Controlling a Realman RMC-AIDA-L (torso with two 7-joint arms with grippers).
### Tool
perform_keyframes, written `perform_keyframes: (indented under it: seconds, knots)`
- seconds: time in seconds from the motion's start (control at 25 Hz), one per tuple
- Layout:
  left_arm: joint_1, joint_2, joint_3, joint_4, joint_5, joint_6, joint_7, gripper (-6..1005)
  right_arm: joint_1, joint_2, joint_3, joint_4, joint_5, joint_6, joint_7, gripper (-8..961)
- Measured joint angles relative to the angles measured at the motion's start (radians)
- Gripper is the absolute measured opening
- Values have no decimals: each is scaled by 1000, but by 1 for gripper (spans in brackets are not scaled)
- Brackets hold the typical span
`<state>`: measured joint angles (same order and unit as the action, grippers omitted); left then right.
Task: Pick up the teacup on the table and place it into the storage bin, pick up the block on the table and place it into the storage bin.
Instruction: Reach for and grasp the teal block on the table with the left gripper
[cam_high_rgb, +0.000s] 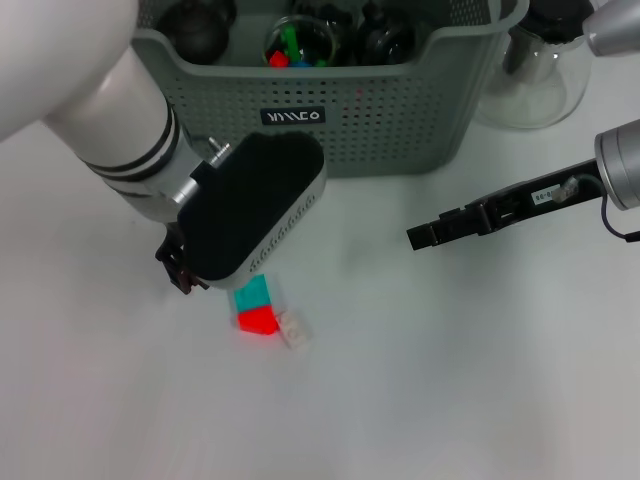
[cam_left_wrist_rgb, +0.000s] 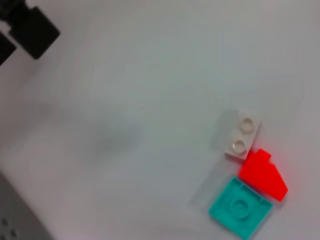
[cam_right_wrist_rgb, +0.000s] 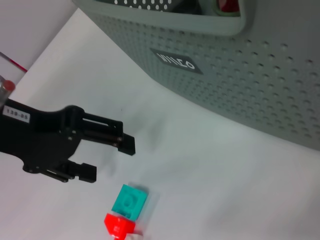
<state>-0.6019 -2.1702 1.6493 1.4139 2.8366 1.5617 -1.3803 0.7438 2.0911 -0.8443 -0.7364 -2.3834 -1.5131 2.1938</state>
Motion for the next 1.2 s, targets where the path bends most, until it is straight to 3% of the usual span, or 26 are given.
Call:
perform_keyframes:
  seconds: [0.4, 1.2]
  knots:
    - [-14, 5, 13, -27, 1, 10, 23, 874, -8, -3, 4, 0, 1, 0, 1, 819]
    - [-106, 20, 169, -85, -49, 3, 79, 872, -15, 3, 16, 1, 15, 15, 1, 818]
